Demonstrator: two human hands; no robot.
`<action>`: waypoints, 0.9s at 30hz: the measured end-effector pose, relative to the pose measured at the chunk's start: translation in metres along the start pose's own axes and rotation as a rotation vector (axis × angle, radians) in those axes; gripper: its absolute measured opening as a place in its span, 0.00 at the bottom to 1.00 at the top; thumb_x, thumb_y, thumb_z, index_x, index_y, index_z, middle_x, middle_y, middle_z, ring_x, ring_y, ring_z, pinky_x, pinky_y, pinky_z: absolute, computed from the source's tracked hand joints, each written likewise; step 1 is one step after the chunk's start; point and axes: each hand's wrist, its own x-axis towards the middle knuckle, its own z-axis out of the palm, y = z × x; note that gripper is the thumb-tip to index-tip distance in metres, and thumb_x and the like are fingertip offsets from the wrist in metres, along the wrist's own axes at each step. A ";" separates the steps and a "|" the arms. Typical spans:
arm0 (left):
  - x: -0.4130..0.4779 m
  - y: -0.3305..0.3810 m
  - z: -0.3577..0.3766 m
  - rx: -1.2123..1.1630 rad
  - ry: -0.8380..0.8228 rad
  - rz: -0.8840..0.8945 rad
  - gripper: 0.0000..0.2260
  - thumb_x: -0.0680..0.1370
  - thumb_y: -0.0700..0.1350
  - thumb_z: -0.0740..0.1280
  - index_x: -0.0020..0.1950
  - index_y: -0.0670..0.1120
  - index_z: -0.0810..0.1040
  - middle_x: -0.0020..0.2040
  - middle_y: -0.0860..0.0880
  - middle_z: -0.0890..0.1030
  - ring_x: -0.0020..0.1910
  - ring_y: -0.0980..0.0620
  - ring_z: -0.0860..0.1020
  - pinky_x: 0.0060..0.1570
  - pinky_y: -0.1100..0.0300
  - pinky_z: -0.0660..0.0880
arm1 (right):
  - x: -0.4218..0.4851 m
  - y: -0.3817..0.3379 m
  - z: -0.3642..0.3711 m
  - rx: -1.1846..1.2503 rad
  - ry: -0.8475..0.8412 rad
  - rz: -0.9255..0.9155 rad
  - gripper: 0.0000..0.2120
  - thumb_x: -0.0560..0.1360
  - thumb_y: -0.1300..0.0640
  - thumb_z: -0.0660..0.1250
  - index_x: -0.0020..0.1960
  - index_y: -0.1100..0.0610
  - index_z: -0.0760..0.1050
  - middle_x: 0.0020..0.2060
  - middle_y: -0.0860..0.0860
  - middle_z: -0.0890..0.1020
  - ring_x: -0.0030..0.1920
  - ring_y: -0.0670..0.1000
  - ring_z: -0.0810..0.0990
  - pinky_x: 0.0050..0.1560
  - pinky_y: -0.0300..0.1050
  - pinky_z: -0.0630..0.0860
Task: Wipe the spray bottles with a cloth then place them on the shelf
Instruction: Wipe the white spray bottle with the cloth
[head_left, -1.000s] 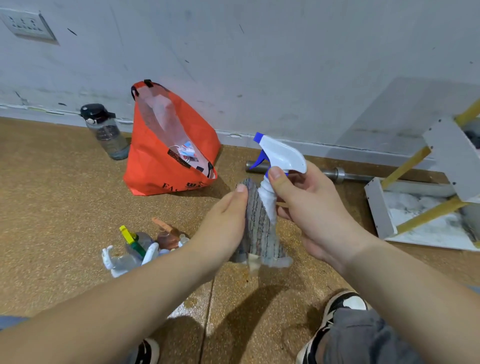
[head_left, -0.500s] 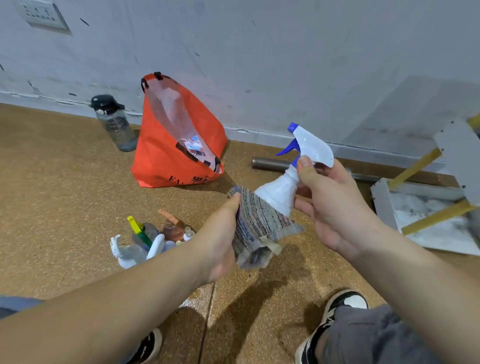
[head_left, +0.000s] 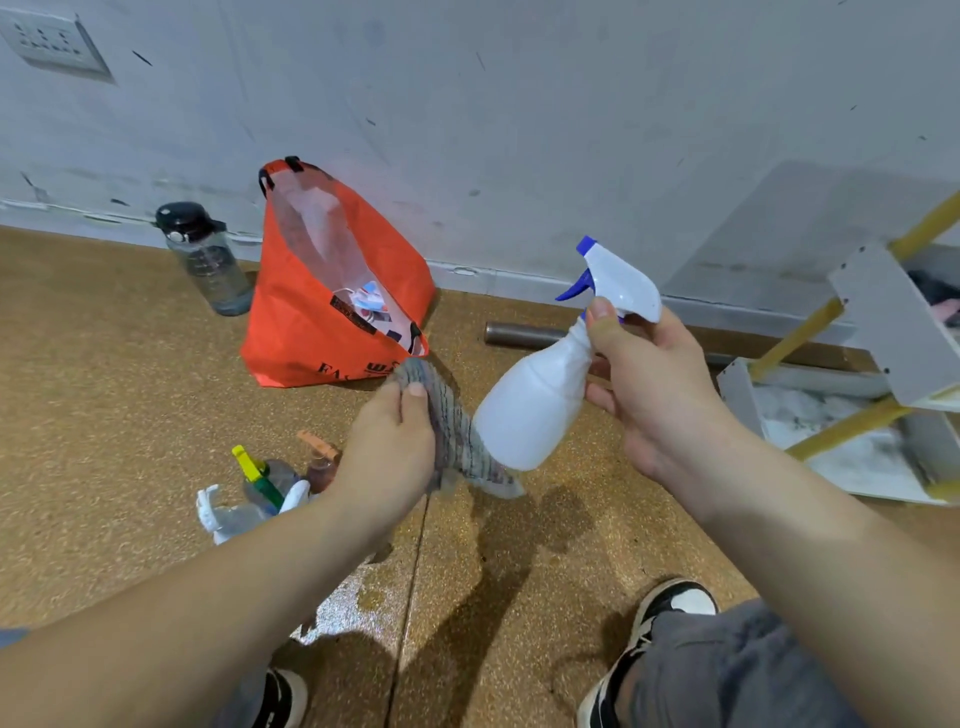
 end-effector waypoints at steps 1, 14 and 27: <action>-0.001 -0.001 0.001 0.106 0.006 0.134 0.15 0.87 0.53 0.55 0.52 0.47 0.75 0.42 0.45 0.81 0.42 0.40 0.79 0.46 0.43 0.78 | -0.002 0.001 0.001 -0.021 -0.007 -0.001 0.08 0.80 0.52 0.72 0.59 0.48 0.80 0.55 0.52 0.85 0.54 0.52 0.85 0.62 0.61 0.81; -0.014 0.020 0.018 0.010 -0.279 0.166 0.12 0.87 0.53 0.56 0.55 0.51 0.77 0.47 0.45 0.82 0.42 0.49 0.80 0.39 0.46 0.80 | -0.022 0.015 0.008 -0.148 -0.180 -0.094 0.09 0.76 0.51 0.76 0.54 0.53 0.82 0.51 0.64 0.82 0.47 0.59 0.82 0.59 0.67 0.80; 0.005 0.016 0.003 0.032 -0.271 0.300 0.17 0.75 0.56 0.70 0.63 0.55 0.76 0.55 0.54 0.85 0.56 0.52 0.83 0.58 0.44 0.80 | -0.041 0.007 0.009 -0.277 -0.469 -0.031 0.12 0.77 0.69 0.72 0.58 0.58 0.81 0.48 0.58 0.85 0.44 0.48 0.83 0.53 0.43 0.81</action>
